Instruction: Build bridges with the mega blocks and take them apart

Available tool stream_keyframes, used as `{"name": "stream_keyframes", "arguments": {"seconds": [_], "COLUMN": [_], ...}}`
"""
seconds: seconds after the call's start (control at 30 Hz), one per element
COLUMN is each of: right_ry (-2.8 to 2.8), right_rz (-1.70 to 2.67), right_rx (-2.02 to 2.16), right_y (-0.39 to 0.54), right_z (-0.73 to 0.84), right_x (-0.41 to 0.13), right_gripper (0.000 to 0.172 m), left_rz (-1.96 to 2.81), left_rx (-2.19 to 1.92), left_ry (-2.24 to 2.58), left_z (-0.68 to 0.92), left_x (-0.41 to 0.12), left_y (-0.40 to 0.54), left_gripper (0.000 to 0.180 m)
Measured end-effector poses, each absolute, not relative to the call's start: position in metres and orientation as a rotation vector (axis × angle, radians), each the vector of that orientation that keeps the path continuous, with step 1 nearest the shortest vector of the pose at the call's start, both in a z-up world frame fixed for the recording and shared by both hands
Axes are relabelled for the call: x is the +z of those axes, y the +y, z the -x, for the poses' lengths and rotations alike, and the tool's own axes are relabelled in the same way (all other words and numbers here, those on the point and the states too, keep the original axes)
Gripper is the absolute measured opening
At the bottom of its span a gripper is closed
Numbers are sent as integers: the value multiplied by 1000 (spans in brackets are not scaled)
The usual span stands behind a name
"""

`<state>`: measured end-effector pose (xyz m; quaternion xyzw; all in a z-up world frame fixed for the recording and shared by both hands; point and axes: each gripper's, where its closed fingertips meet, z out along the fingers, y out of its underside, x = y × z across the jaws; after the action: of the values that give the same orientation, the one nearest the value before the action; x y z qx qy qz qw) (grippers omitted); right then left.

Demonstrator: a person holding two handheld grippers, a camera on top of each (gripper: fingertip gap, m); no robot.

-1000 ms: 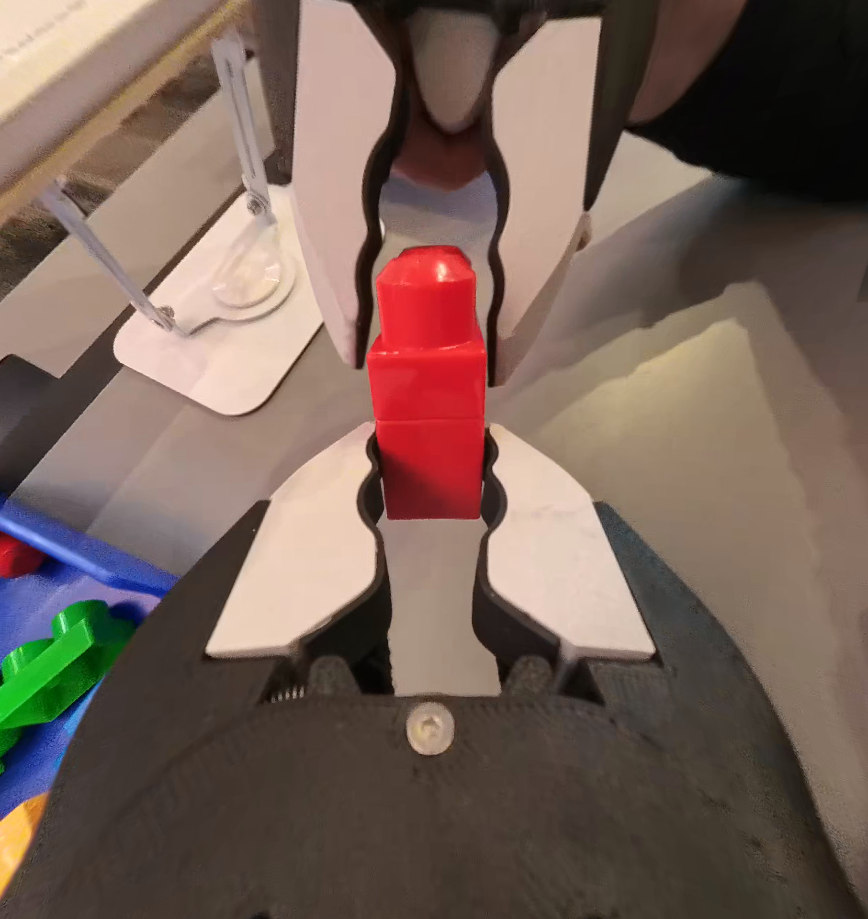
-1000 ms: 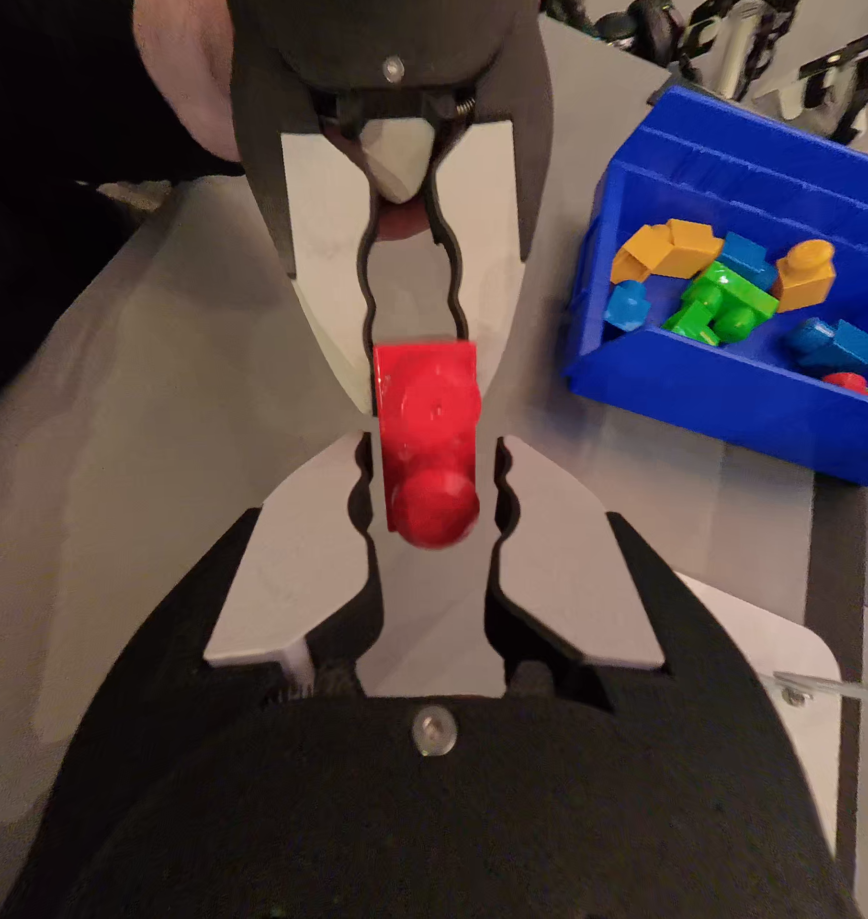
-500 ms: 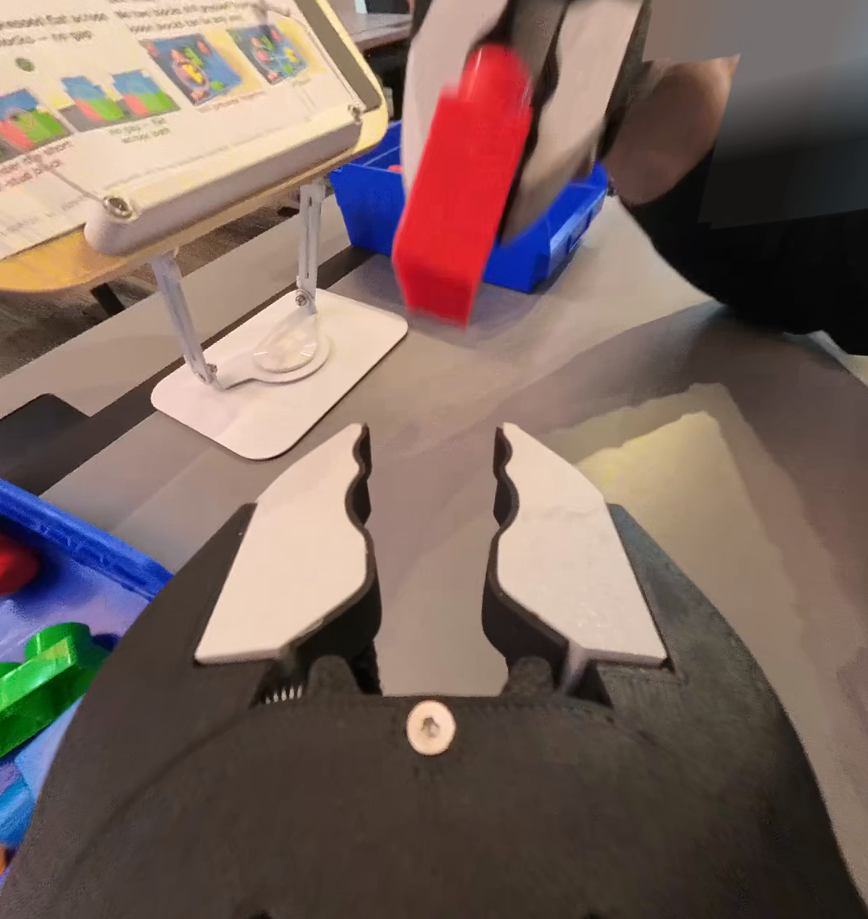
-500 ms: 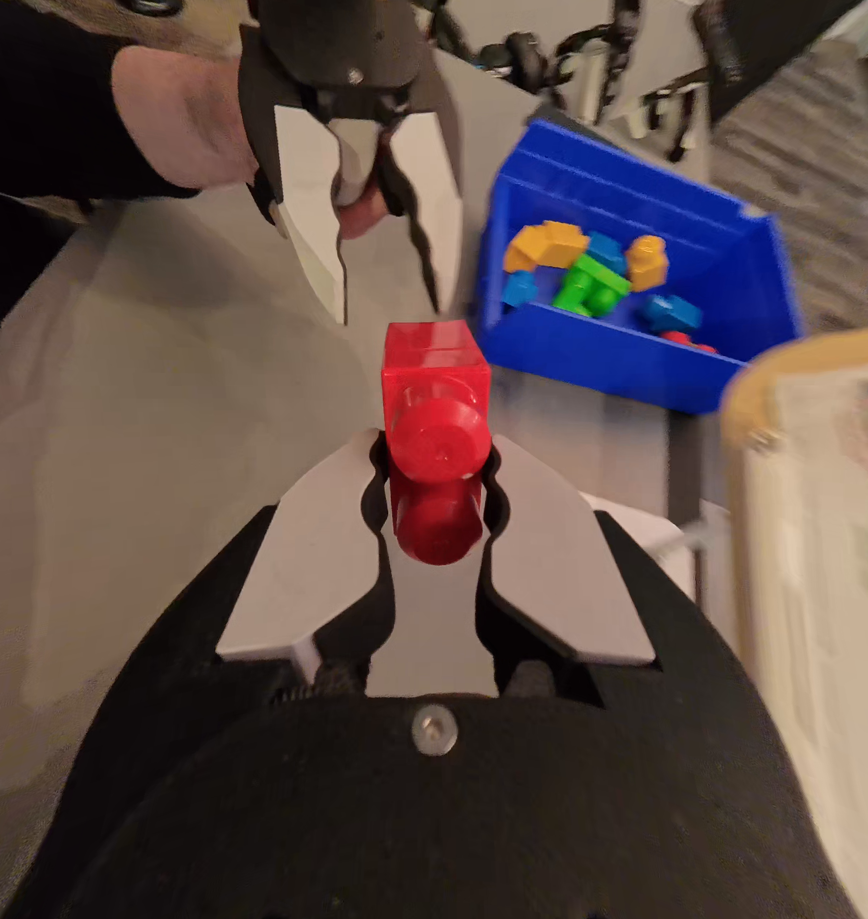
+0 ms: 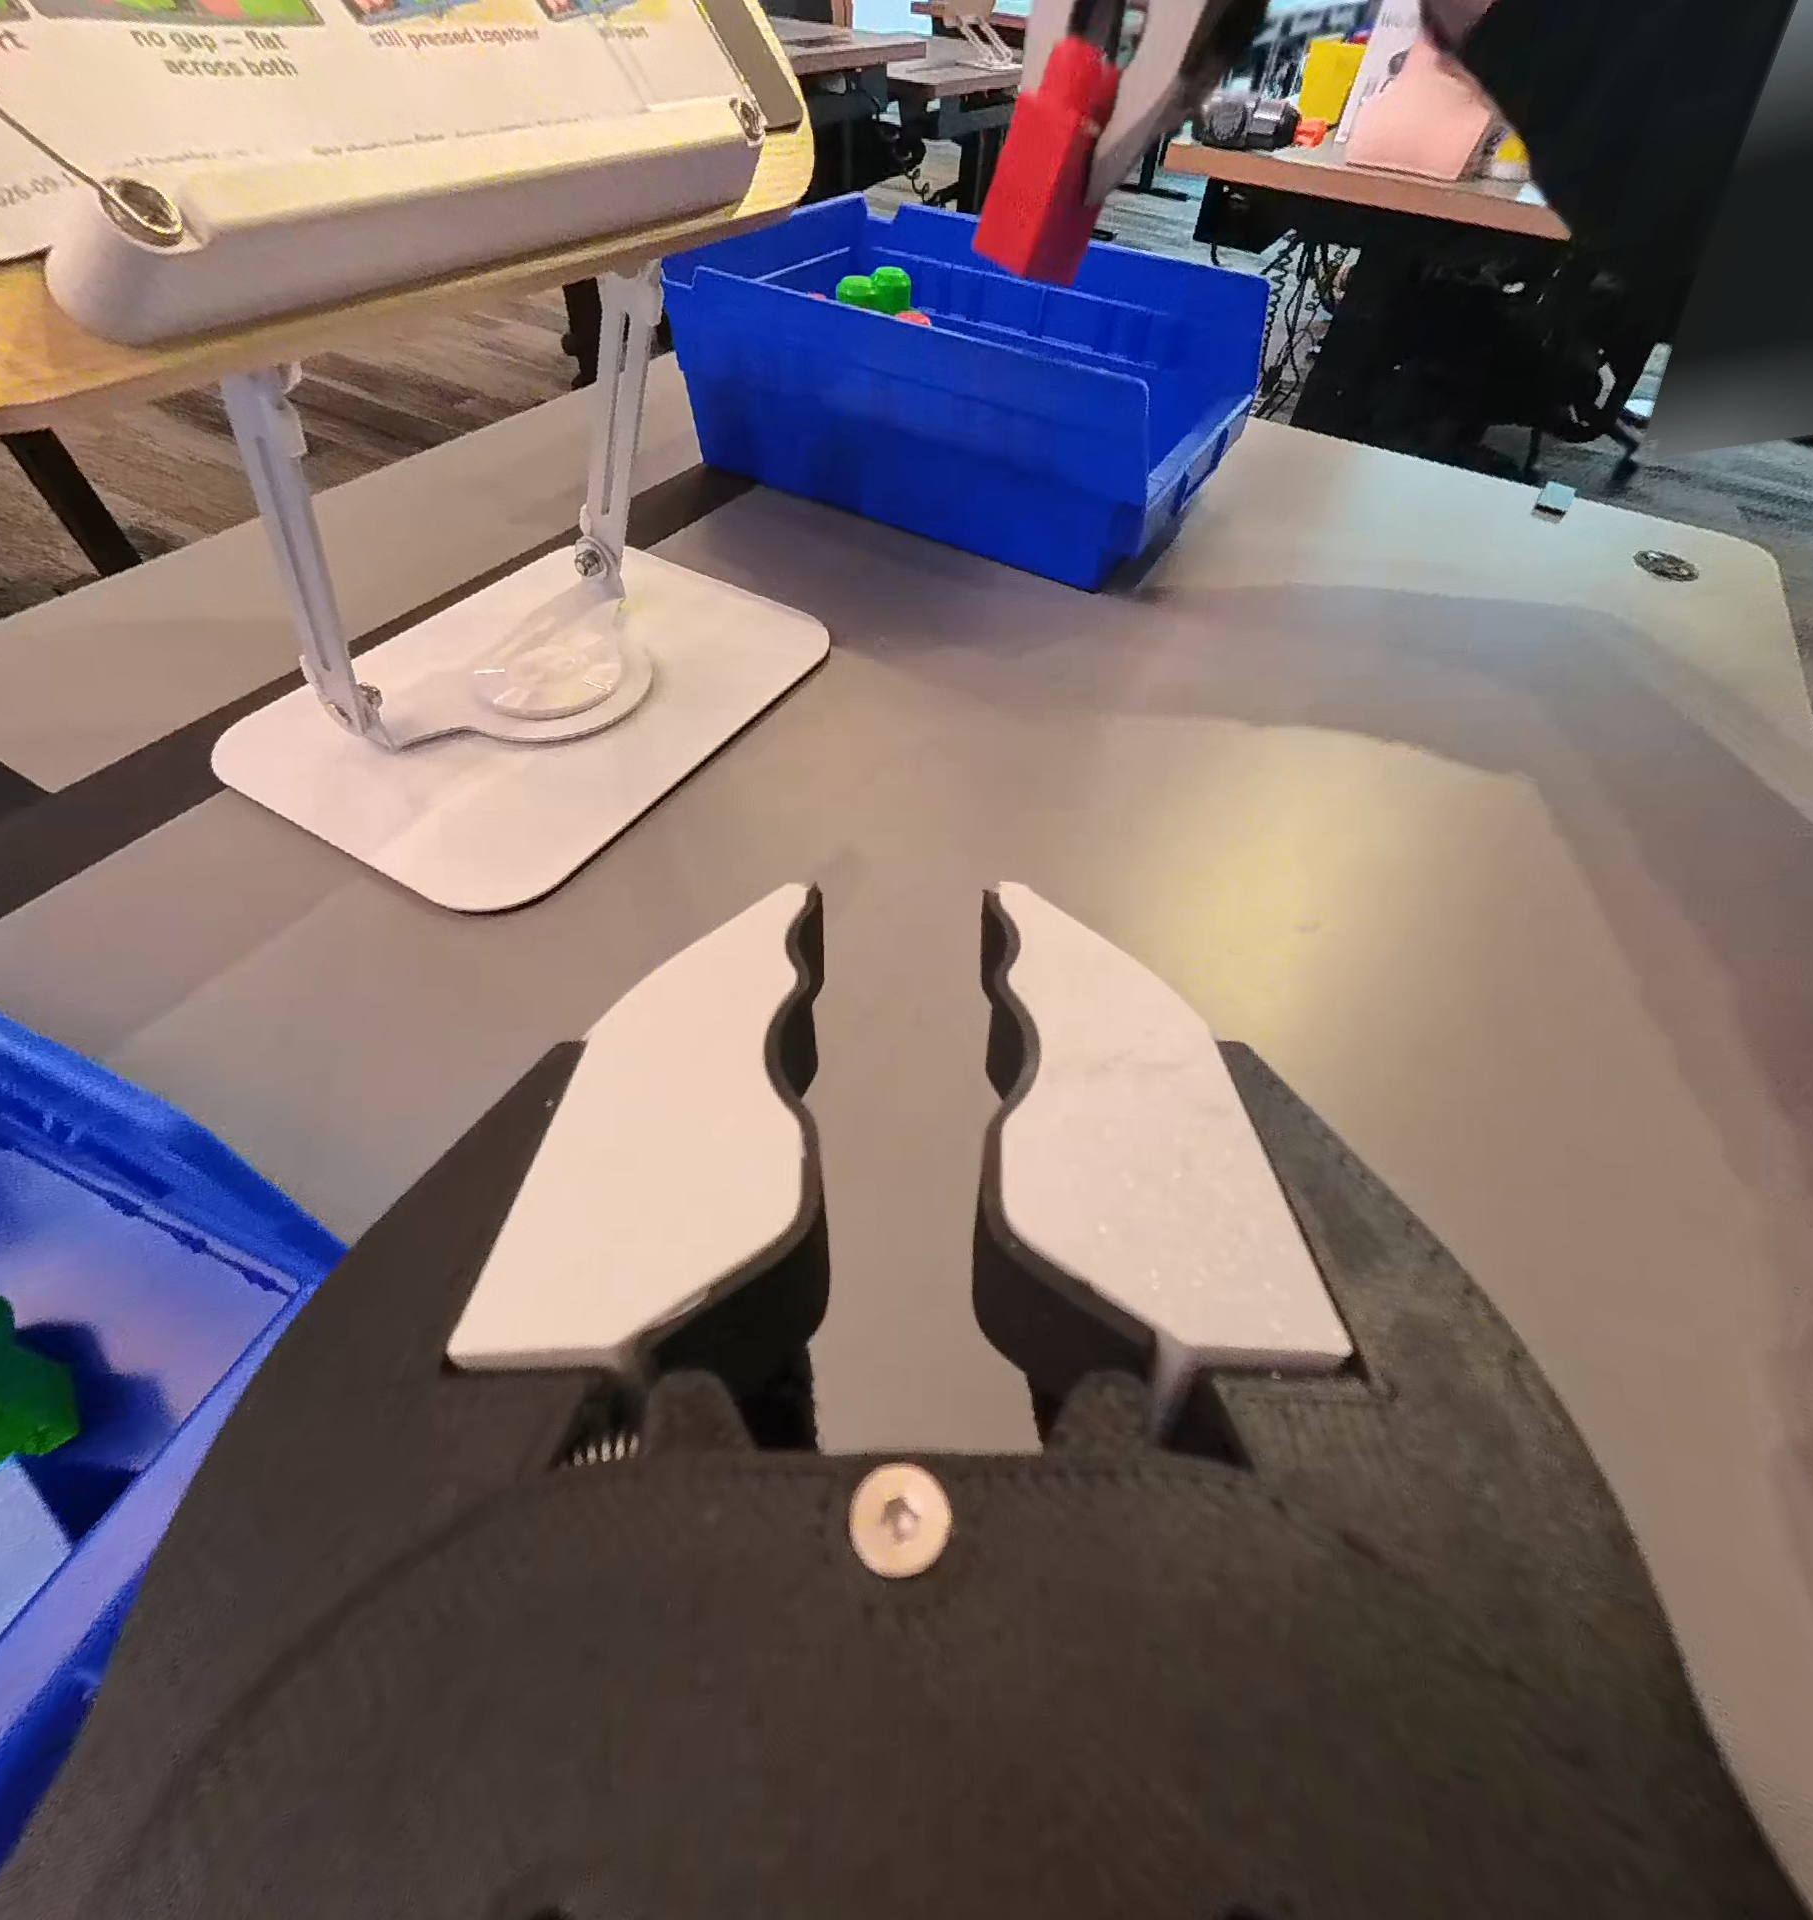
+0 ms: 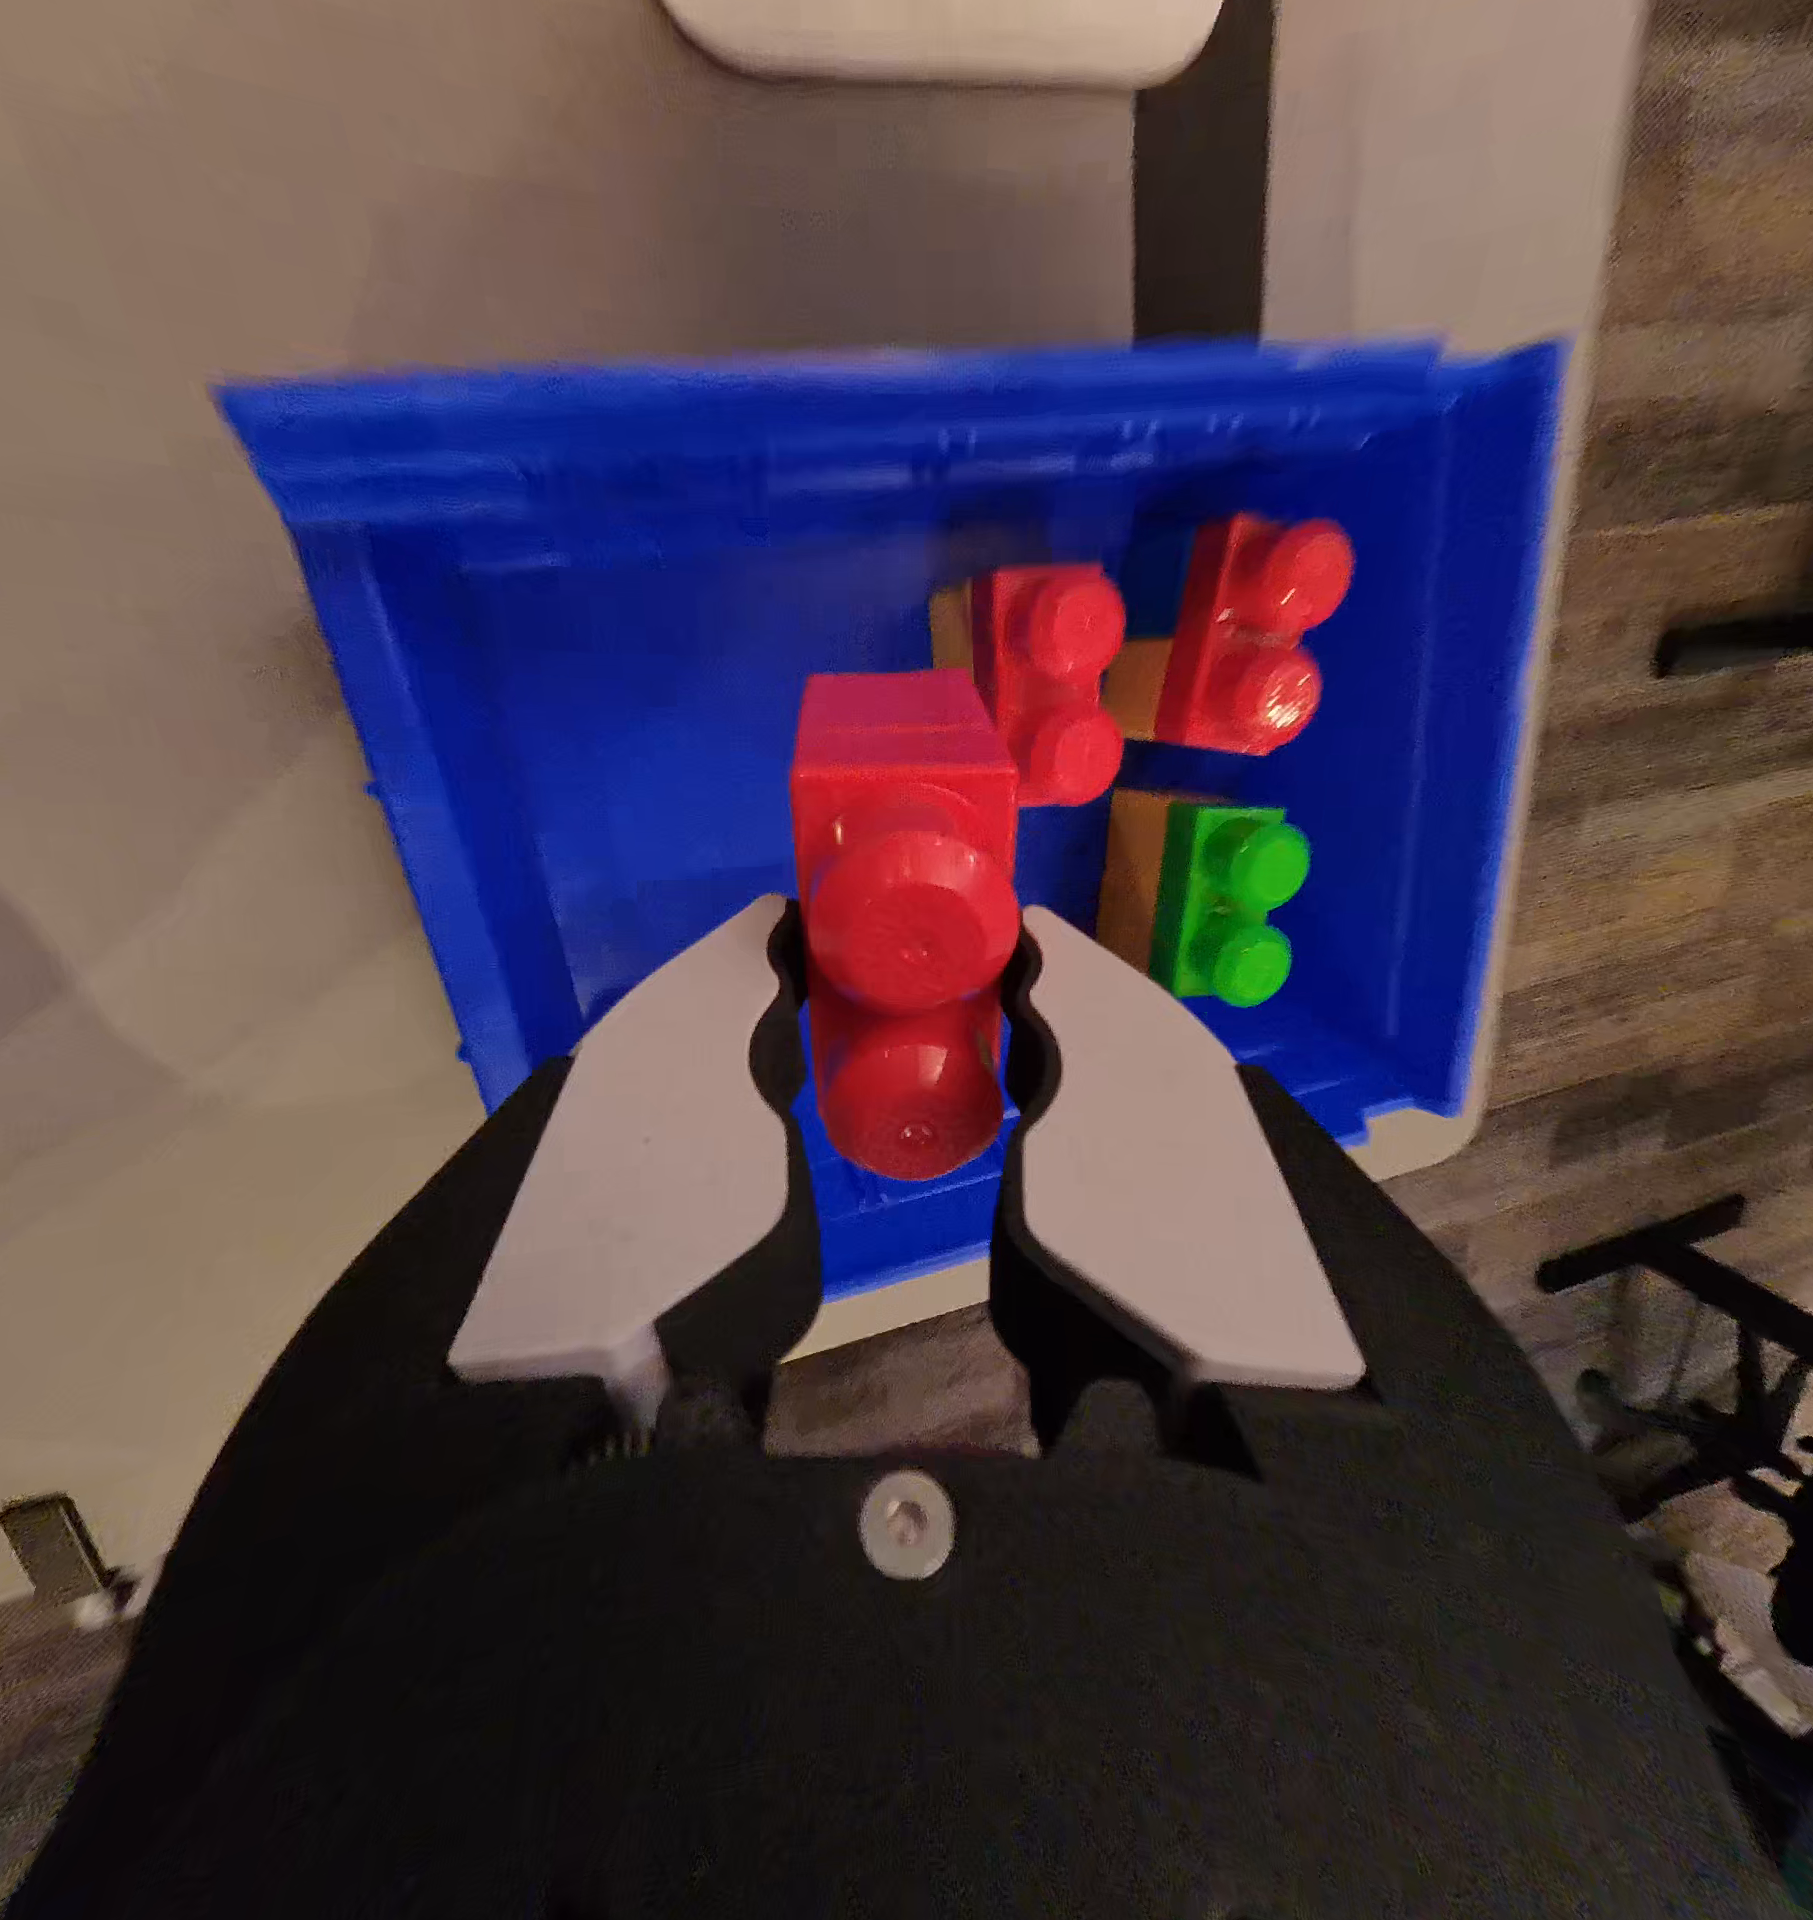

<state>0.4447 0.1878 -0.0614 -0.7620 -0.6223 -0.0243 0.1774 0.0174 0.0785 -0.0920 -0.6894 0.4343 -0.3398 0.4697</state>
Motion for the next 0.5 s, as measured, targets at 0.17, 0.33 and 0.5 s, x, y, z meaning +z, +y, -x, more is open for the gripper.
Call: {"name": "stream_keyframes", "arguments": {"seconds": [0.17,0.33,0.5], "right_ry": [-1869,-1922,-1947], "right_rz": [2298,2384,2451], "right_rx": [-144,-180,-212], "right_y": [213,233,244], "right_z": [-477,-498,-511], "right_x": [-123,-151,-166], "right_gripper": [37,37,37], "left_rz": [1704,1707,1718], "left_rx": [-836,-845,-855], "left_ry": [1065,1051,1053], "left_z": [-20,-16,-14], "left_x": [-97,-99,-103], "left_y": [80,83,85], "left_gripper": [28,27,27]}}
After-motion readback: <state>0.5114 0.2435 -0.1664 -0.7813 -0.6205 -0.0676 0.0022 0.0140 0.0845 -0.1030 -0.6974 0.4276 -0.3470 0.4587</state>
